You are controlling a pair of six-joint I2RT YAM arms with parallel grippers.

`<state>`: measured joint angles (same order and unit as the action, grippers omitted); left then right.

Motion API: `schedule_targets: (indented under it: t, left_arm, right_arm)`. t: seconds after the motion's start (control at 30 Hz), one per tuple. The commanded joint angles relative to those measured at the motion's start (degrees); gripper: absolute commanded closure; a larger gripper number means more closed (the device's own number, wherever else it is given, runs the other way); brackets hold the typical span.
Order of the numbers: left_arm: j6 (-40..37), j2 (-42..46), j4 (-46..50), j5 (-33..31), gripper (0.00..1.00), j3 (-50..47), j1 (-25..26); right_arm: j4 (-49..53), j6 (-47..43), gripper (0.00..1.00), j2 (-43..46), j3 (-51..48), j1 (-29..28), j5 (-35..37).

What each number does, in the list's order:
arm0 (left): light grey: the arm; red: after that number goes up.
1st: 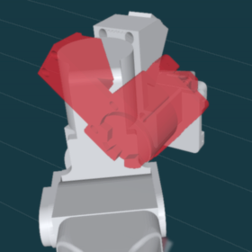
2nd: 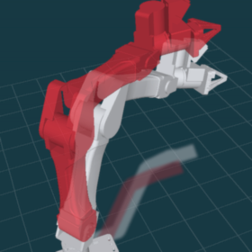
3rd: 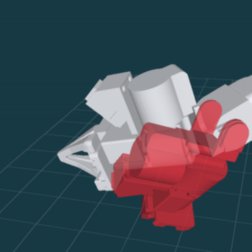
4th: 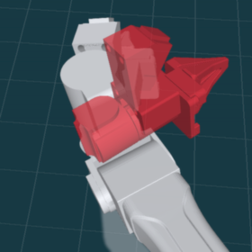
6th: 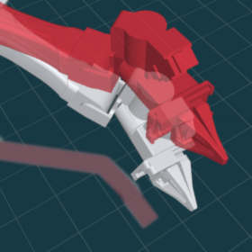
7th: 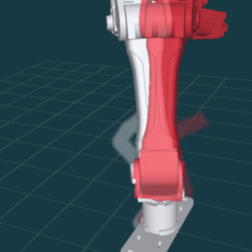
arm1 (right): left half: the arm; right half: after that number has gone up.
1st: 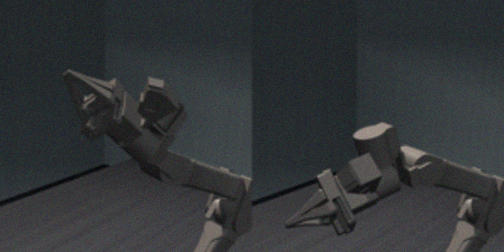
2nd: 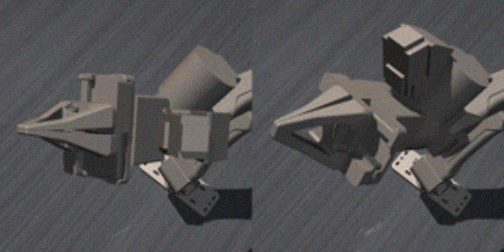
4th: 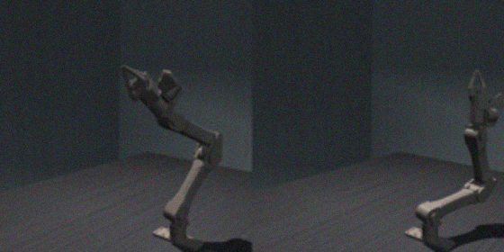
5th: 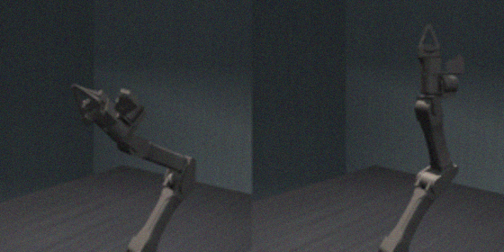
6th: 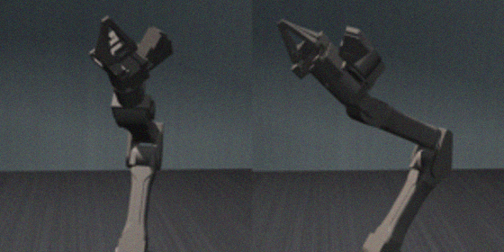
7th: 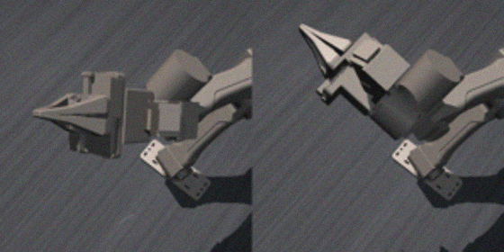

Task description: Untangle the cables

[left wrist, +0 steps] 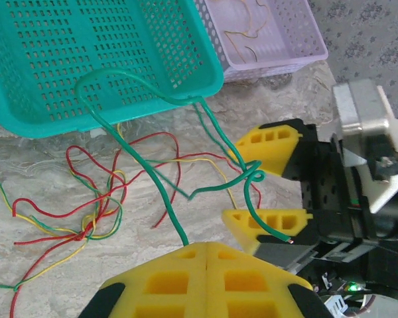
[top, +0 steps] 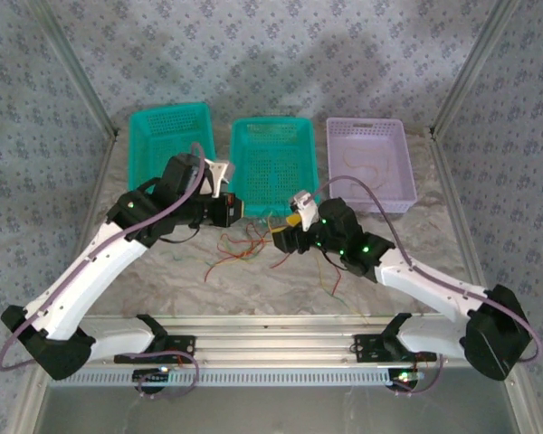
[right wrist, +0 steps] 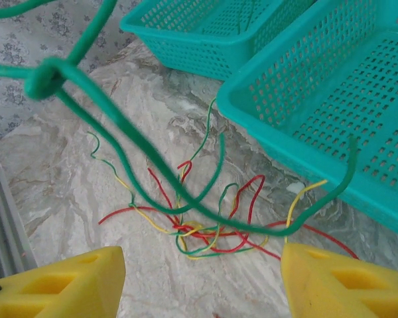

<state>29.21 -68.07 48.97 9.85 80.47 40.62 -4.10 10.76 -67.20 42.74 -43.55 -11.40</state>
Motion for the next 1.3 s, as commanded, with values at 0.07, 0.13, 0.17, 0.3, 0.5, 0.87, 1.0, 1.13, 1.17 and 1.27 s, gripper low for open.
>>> schedule_targets:
  t: [0.07,0.13,0.17,0.3,0.5,0.87,1.0,1.13,1.17,1.27]
  left_arm:
    - [0.7,-0.5,-2.2,1.5,1.00,-0.2,0.9]
    - [0.5,-0.8,-2.4,1.9,1.00,-0.2,1.1]
    - [0.4,-0.9,-2.2,1.9,1.00,-0.2,1.1]
    - [0.2,-0.9,-2.1,1.9,1.00,-0.3,1.2]
    - [-1.0,-0.5,-0.4,-1.6,1.00,0.9,1.2]
    - [-5.7,0.8,3.8,-8.7,1.00,2.7,-6.3]
    - [-6.5,0.2,3.3,-9.1,1.00,3.3,-10.3]
    - [-7.3,-1.6,2.2,-9.1,1.00,4.6,-12.8]
    - [-7.6,-2.1,2.0,-9.5,1.00,5.2,-13.3]
    - [-8.1,-3.4,1.6,-10.6,1.00,7.4,-15.3]
  right_arm:
    - [-6.7,-3.4,0.36,-3.5,3.4,-0.5,0.9]
    - [-7.0,-4.3,0.37,-4.6,4.1,-0.7,1.1]
    - [-6.4,-4.9,0.37,-4.7,4.5,-1.0,1.6]
    - [-7.4,-6.7,0.42,-4.4,4.5,-1.6,3.0]
    - [-4.1,-6.2,0.91,-4.0,5.0,-1.8,2.4]
    - [3.1,-6.0,1.00,6.4,-2.1,0.9,6.3]
    - [3.2,-3.6,1.00,11.4,-6.0,3.1,6.4]
    - [4.0,-1.8,1.00,15.7,-8.1,5.2,5.4]
    - [4.1,-1.6,1.00,16.6,-8.4,5.6,5.4]
    - [4.8,-0.9,1.00,18.7,-9.0,6.6,5.3]
